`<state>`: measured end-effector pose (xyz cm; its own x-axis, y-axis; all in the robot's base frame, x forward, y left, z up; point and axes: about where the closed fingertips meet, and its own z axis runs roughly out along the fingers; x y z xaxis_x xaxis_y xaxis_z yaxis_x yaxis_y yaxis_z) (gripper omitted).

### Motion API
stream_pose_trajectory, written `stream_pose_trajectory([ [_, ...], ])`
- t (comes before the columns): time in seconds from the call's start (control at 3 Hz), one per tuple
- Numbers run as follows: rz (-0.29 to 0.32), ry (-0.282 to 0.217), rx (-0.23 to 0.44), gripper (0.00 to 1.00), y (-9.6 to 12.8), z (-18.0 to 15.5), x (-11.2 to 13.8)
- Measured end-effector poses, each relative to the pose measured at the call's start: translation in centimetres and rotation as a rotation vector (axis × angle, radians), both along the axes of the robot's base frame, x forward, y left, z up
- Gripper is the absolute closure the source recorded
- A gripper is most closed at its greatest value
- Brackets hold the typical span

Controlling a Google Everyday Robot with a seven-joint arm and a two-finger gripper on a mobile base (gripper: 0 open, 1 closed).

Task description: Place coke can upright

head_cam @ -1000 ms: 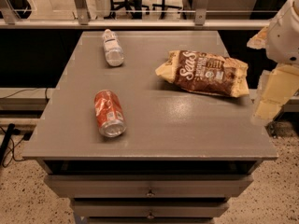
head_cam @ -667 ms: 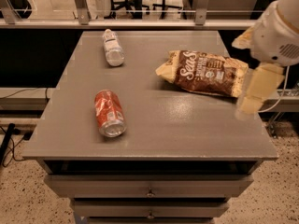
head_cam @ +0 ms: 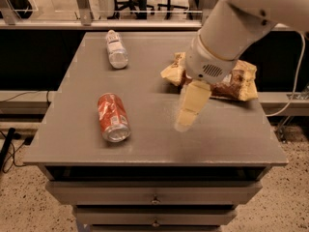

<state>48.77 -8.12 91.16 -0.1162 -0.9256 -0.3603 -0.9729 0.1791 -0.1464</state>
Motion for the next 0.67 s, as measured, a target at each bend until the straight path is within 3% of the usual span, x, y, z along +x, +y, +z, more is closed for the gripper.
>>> stream_pose_trajectory([
  [0.33, -0.068, 0.039, 0.014, 0.0, 4.5, -1.5, 0.4],
  [0.67, -0.173, 0.079, 0.032, 0.0, 7.4, -1.6, 1.6],
])
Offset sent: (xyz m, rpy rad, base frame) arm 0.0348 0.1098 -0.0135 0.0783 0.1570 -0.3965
